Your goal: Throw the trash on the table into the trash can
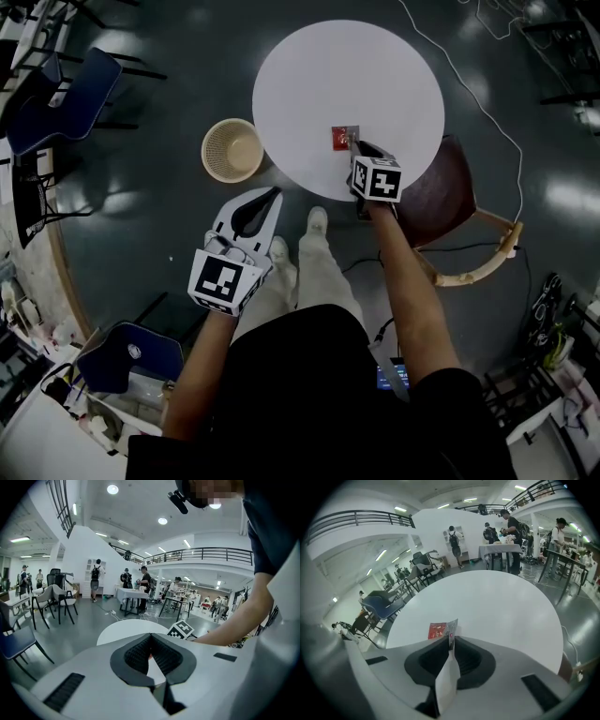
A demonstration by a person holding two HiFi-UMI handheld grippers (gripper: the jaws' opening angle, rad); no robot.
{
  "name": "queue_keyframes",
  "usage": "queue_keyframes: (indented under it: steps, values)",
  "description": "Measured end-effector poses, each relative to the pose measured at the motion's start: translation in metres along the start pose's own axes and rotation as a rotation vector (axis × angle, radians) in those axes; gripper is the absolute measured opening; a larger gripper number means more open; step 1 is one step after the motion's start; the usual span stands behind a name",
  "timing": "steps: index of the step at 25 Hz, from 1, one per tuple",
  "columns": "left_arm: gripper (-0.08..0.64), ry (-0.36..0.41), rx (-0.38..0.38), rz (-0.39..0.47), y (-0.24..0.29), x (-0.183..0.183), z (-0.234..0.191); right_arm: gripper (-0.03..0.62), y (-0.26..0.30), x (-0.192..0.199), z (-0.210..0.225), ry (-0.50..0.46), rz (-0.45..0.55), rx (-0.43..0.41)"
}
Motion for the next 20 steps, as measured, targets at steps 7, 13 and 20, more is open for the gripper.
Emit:
queue_keyframes:
  steps: [7,13,20]
  values:
    - [0.015,-0.003,-0.007,0.001,-0.001,0.0,-0.003,0.023,-0.005,-0.006,-0.007,-0.016,0.022,-0.019]
    - [0.015,-0.004,-0.009,0.025,-0.003,-0.012,-0.001,0.02,-0.02,-0.014,-0.015,-0.04,0.044,-0.05]
    - [0.015,-0.017,-0.035,0.044,0.003,-0.021,0.001,0.02,-0.032,-0.022,-0.013,-0.064,0.08,-0.103]
Point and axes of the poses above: the fingertips, and each gripper's own axes: y forward along the fingers, z to its right, x out of its underside, the point moved 6 cm from there along -y, backward along the fingers, and after that the axes turned 5 degrees about -z, right-handed, at the moved point
